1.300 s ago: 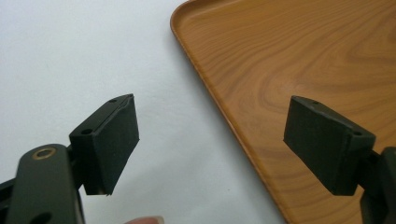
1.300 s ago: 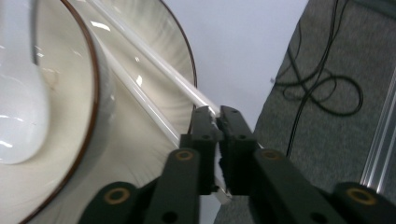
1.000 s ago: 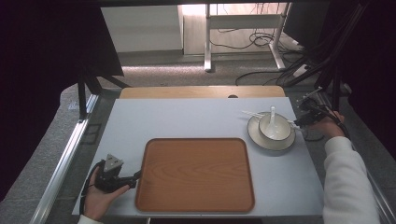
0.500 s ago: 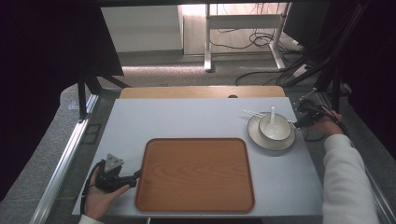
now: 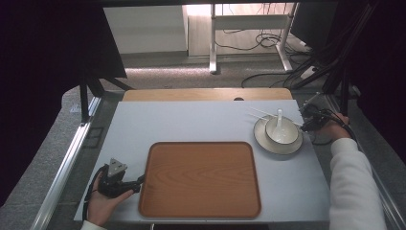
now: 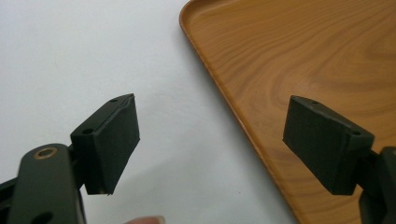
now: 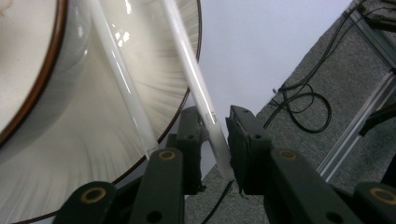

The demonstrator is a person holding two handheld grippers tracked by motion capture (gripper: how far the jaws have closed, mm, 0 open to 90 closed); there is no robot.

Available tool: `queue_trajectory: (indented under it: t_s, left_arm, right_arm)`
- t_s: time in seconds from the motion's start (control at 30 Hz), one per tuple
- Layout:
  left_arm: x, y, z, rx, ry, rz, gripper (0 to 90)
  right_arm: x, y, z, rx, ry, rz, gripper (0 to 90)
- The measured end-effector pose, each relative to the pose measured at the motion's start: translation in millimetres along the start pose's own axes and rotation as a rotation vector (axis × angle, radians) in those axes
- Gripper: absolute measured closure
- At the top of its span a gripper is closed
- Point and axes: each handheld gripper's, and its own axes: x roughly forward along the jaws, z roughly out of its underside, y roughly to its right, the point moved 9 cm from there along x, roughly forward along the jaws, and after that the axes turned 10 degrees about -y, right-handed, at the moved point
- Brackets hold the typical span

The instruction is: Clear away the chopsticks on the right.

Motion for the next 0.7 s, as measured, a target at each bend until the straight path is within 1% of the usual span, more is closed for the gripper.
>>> queue_trajectory:
  t_s: [0.27, 0.37, 0.5, 0.57, 0.6, 0.7]
  left_arm:
    - [1.3, -0.2, 0.8, 0.000, -0.007, 0.000, 18.1]
    - [1.3, -0.2, 0.7, 0.000, -0.007, -0.001, 18.1]
    - [0.9, -0.2, 0.4, -0.001, -0.004, -0.001, 18.1]
    - [0.8, -0.3, 0.5, -0.001, -0.004, -0.001, 18.1]
    - [0.7, -0.5, 0.5, -0.001, -0.004, -0.002, 18.1]
    - [0.3, -0.5, 0.2, -0.001, -0.002, -0.002, 18.1]
  right_arm:
    - [-0.7, -1.8, -0.4, -0.023, 0.016, -0.007, 79.4]
    - [-0.6, -3.0, 0.1, -0.026, 0.016, -0.008, 82.0]
    - [0.2, -2.7, 1.5, -0.026, 0.010, 0.000, 82.9]
    - [1.1, -3.0, 1.9, -0.022, 0.014, 0.002, 83.1]
    - [0.6, -2.0, 1.9, -0.019, 0.019, 0.014, 83.3]
    - [-3.9, 3.5, 0.3, 0.019, 0.057, 0.046, 83.8]
